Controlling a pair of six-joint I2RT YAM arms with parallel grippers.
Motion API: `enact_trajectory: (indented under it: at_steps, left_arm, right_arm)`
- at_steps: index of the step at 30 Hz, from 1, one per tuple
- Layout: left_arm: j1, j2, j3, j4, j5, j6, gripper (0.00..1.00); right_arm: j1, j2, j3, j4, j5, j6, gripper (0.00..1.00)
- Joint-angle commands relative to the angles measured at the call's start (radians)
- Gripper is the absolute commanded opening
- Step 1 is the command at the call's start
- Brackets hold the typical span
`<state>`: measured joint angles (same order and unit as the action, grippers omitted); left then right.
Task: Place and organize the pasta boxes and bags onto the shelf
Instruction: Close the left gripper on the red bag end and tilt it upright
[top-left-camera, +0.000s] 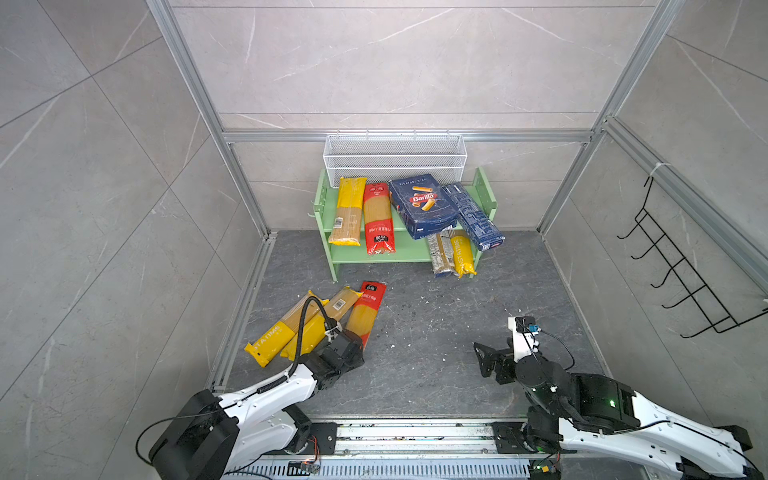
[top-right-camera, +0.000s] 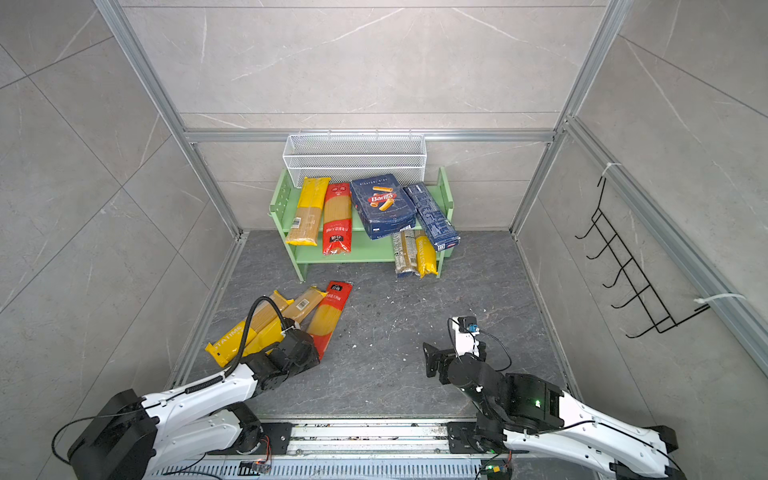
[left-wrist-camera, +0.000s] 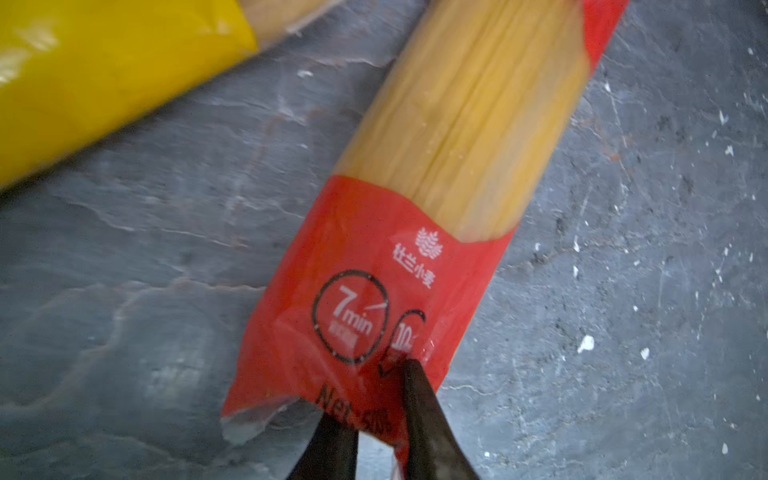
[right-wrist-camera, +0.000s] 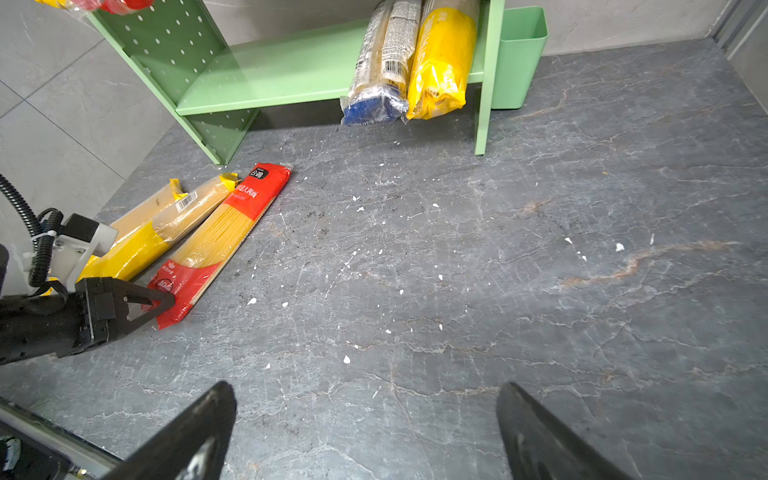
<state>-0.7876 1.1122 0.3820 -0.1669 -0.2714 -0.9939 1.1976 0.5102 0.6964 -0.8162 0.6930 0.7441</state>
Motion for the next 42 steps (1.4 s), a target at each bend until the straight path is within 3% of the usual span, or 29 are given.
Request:
enact_trajectory:
  at_steps: [1,6,12,15,24,30,39,42]
  left_arm:
    - [-0.098,0.066,0.072,0.054,-0.013,-0.033,0.23]
    - [-0.204,0.072,0.162,-0.077,-0.097,-0.019,0.61]
    - [-0.213,-0.084,0.115,-0.176,-0.195,0.049,0.99]
    - [-0.213,-0.077,0.079,-0.128,-0.264,0.108,1.00]
    - [-0.213,0.138,-0.064,0.285,-0.349,0.163,1.00]
    - [-0.222,0.279,-0.106,0.541,-0.355,0.224,1.00]
    - [-0.244,0.505,-0.075,0.592,-0.314,0.139,1.00]
    - [-0.247,0.498,-0.062,0.522,-0.307,0.133,1.00]
  right_arm:
    - [0.005,0.027,-0.020,0.018,0.015,-0.005,1.00]
    - [0.005,0.051,-0.010,0.016,0.008,-0.003,1.00]
    - [0.005,0.039,-0.015,-0.006,0.017,0.007,1.00]
    - [0.004,0.042,-0.021,-0.001,0.014,0.011,1.00]
    - [0.005,0.005,-0.012,-0.045,0.023,0.018,1.00]
    - [0.005,-0.028,0.003,-0.111,0.055,0.031,1.00]
    - [0.005,-0.027,0.018,-0.136,0.059,0.042,1.00]
    - [0.004,-0.014,0.031,-0.154,0.052,0.047,1.00]
